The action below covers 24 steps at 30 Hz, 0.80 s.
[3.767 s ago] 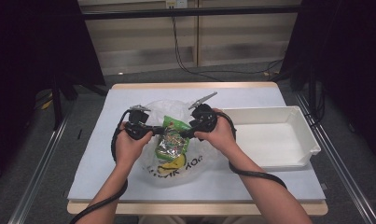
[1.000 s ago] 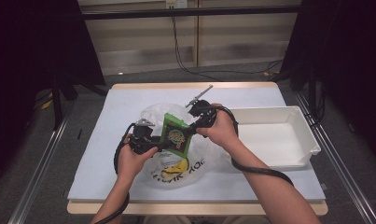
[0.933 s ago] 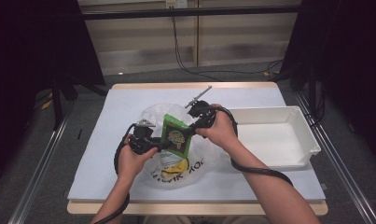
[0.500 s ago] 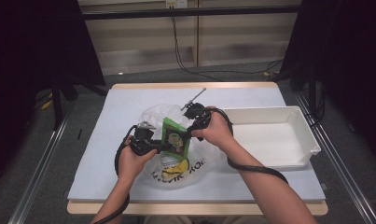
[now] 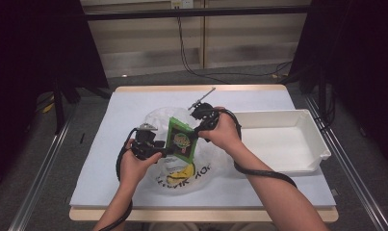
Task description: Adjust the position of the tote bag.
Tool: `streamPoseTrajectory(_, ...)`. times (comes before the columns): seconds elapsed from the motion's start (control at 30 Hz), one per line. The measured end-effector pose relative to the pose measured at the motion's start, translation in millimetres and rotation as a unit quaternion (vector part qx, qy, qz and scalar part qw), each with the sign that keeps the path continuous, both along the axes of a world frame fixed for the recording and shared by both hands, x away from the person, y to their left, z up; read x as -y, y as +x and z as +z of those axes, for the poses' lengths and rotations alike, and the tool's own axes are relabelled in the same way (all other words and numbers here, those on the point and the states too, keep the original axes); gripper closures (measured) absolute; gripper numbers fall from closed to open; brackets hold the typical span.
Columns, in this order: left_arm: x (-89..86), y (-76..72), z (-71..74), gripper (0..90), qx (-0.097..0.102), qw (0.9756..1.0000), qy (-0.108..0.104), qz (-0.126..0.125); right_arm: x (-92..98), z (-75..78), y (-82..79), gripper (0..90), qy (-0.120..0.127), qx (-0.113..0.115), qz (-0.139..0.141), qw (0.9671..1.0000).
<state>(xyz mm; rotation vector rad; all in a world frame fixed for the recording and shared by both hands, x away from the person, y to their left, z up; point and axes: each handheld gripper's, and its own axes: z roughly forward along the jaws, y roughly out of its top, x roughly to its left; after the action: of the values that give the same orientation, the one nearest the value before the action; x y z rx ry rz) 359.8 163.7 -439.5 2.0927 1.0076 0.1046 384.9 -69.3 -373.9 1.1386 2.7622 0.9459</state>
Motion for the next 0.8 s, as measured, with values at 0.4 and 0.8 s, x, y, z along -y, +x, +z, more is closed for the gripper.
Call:
streamPoseTrajectory(0.4, 2.2, -2.2, 9.1, 22.0, 0.014, 0.9998, -0.012, 0.001, 9.4, 13.8, 1.2, 77.0, -0.01, 0.031, -0.013, 0.9994)
streamPoseTrajectory(0.8, -0.4, -0.6, -1.0, 13.5, 0.021, 0.9996, 0.012, 0.01, 12.5, 36.6, -1.7, 76.9, -0.012, 0.043, -0.003, 0.999)
